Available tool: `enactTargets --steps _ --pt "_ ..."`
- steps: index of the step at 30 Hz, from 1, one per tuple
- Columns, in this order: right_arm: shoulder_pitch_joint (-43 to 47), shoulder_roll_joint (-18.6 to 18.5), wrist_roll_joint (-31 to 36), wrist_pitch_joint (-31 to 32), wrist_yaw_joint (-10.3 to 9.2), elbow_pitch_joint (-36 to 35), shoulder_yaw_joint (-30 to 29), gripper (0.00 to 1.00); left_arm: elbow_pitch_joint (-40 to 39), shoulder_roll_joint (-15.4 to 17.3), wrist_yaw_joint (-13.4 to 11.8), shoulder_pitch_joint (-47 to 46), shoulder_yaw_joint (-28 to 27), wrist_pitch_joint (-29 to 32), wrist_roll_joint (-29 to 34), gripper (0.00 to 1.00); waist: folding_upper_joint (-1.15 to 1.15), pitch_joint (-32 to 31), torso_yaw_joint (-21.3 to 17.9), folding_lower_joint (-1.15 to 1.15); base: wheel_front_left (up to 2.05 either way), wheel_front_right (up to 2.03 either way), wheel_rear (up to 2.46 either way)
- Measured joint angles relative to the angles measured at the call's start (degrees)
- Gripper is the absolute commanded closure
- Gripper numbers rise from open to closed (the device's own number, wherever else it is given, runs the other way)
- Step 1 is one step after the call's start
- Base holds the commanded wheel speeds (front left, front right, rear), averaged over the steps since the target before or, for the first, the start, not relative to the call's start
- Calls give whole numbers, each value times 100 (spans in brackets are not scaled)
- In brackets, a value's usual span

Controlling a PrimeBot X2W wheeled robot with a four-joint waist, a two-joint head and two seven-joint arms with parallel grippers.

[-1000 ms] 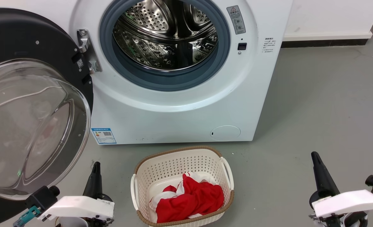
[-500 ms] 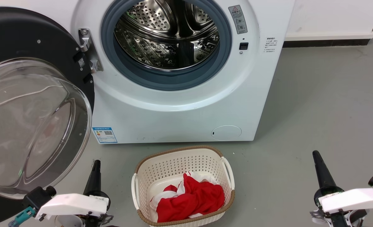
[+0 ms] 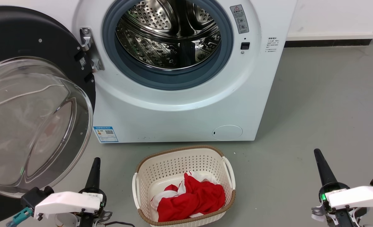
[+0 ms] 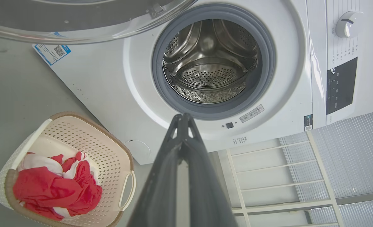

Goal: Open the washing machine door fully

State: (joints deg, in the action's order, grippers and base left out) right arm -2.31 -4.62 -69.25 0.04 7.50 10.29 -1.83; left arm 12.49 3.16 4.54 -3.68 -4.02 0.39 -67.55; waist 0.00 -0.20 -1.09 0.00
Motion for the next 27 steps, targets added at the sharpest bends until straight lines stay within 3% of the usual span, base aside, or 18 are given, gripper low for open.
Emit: enactTargets --steps 27 --pt "-187 2 -1389 260 -1 202 -136 100 85 -15 158 -124 -146 352 -1385 100 0 20 55 0 0 0 0"
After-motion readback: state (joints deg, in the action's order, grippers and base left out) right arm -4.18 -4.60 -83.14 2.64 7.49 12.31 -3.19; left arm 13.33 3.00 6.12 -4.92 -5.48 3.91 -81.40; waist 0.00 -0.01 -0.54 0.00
